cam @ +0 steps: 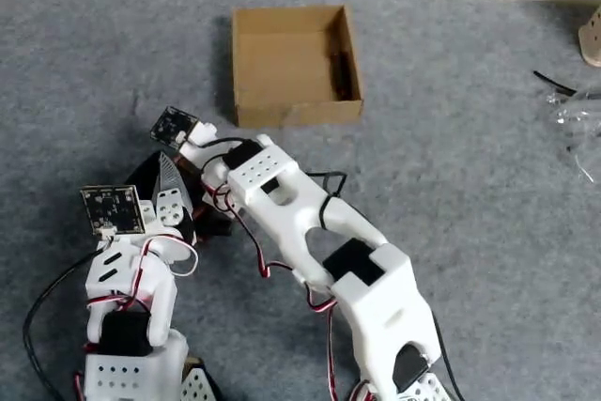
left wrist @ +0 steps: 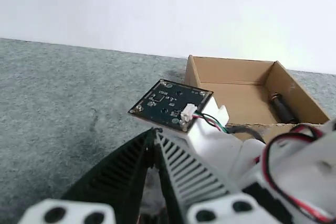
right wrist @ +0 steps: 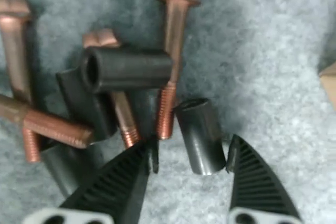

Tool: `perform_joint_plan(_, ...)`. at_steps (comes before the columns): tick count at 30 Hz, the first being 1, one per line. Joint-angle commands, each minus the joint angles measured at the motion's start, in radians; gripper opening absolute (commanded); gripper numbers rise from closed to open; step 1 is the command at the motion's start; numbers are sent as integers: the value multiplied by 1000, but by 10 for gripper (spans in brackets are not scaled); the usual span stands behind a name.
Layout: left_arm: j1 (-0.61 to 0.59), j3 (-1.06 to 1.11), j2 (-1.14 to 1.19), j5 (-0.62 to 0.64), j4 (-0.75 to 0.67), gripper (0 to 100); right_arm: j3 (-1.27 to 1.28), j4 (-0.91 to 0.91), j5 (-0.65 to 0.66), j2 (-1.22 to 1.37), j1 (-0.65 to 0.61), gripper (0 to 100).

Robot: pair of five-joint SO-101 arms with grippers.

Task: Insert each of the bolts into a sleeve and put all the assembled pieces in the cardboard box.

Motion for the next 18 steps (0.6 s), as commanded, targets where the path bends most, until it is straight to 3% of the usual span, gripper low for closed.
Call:
perform_joint_plan(1,-5,-65,4,9,6,11,-8,-13,17,8,4,195)
perform_joint_plan(8,-5,-65,4,9,6,11,-4,-13,17,10,5,183)
perform_joint_plan(13,-5,-65,4,9,6,11,-7,-13,18,10,8,1)
perform_joint_plan(18,-5,-62,4,9,6,11,-2,-13,18,10,33,4)
